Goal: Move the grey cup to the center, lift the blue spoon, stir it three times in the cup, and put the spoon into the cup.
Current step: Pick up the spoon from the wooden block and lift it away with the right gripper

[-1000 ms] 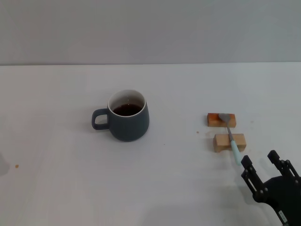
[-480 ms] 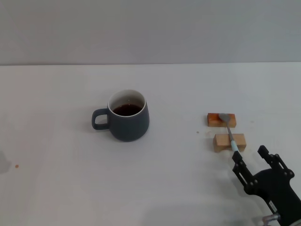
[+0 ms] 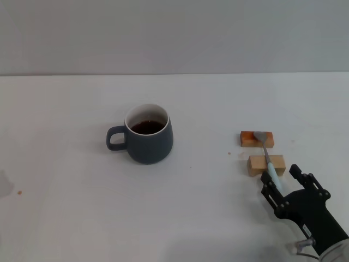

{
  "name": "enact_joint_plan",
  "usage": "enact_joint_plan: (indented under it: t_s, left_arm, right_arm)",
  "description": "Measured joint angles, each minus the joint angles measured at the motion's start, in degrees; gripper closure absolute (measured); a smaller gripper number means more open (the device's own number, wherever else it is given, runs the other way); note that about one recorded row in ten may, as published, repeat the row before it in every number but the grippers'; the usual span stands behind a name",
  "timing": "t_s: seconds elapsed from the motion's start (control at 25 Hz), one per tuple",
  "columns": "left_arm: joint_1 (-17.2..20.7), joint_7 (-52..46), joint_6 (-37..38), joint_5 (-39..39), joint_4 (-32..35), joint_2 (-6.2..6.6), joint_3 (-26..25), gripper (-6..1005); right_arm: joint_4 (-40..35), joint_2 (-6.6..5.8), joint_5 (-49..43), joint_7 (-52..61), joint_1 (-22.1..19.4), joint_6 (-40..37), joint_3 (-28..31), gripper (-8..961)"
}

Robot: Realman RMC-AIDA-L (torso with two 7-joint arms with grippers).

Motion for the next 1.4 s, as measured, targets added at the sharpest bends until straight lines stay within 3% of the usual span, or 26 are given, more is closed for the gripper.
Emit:
enact_joint_plan:
  t_s: [0.56,1.4]
  left_arm:
    - [-0.9,0.0,-0.4,0.0,0.4,0.0,-1.2,1000]
    - [-0.3,0.0,-0.4,0.1,0.5,0.0,-1.2,1000]
  right_arm:
    - [0.2,-0.02,0.0,1.2,1.3,2.8,0.2,401]
    - [0.6,-0.06,-0.5,1.5,0.0,2.5,-0.2,431]
